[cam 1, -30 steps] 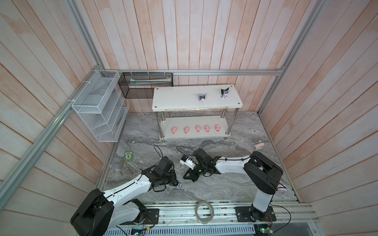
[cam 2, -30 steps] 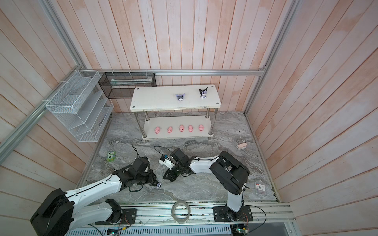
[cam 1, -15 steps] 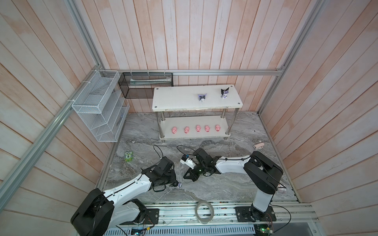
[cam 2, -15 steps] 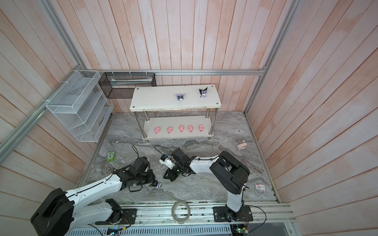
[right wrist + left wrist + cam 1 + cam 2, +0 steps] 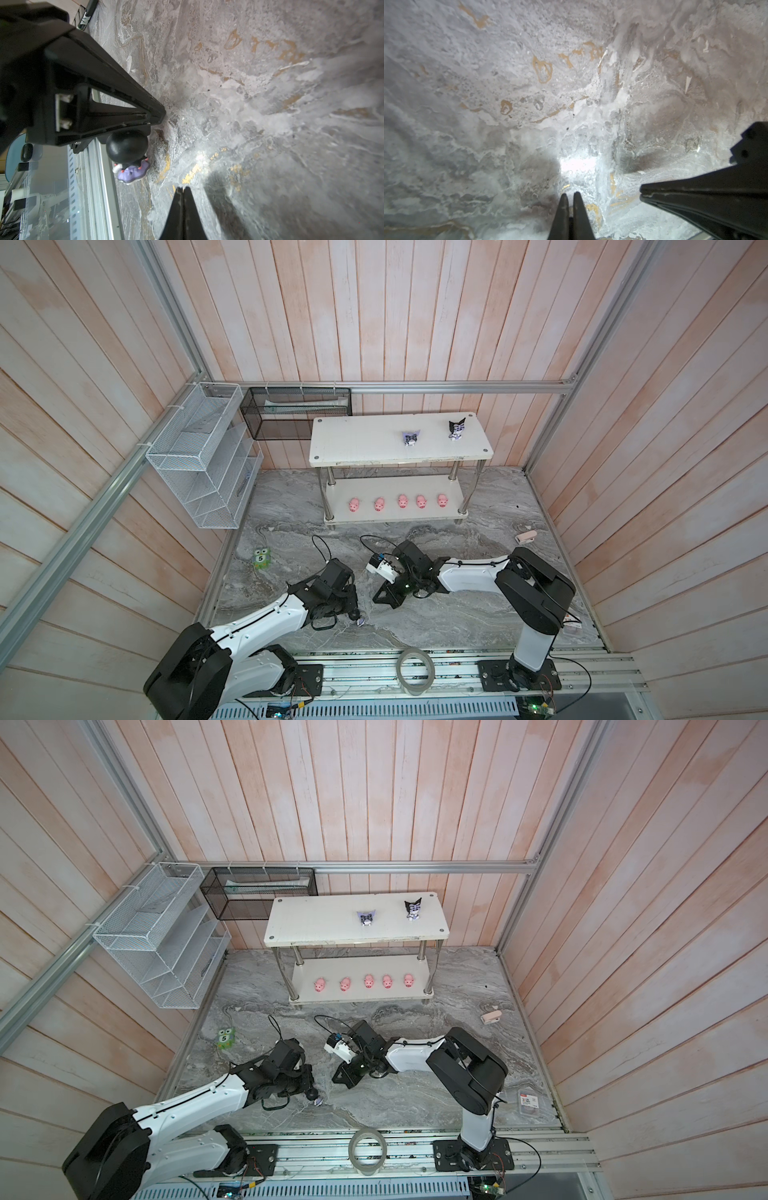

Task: Organize plastic toys on shelves
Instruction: Turn over the plastic toy at the bottom-left of the table.

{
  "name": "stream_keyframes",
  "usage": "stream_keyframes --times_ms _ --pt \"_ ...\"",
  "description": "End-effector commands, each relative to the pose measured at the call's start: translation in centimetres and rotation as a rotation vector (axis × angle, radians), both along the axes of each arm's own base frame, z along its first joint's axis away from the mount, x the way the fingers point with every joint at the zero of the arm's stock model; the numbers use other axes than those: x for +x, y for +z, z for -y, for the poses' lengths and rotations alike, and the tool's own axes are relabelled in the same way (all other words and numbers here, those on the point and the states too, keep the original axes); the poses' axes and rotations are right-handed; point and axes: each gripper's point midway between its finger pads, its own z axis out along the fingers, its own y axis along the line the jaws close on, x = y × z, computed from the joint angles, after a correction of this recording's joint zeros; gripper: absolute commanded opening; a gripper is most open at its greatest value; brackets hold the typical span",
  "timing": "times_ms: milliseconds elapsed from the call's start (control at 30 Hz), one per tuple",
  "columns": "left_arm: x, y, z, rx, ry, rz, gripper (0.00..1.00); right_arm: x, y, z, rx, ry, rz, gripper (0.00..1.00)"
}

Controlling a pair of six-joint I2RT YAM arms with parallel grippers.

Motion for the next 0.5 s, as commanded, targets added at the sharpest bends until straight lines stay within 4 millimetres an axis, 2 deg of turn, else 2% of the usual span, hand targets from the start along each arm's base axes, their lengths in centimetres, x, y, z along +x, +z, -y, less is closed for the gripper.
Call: stream_keyframes --times_ms 0,233,467 --pt "0.6 0.9 0.0 0.011 0.004 0.024 0.01 -0.1 -0.8 0.1 -0.006 0.016 -0.013 0.02" --pt "1.6 2.4 -0.6 0.056 0.033 0.062 0.00 0.0 -0.7 0.3 -0.002 0.011 -0.013 0.02" --pt "3.4 4.9 -2.8 0.218 0.088 0.111 0.00 0.4 -0.8 0.6 0.002 -0.003 -0.010 0.02"
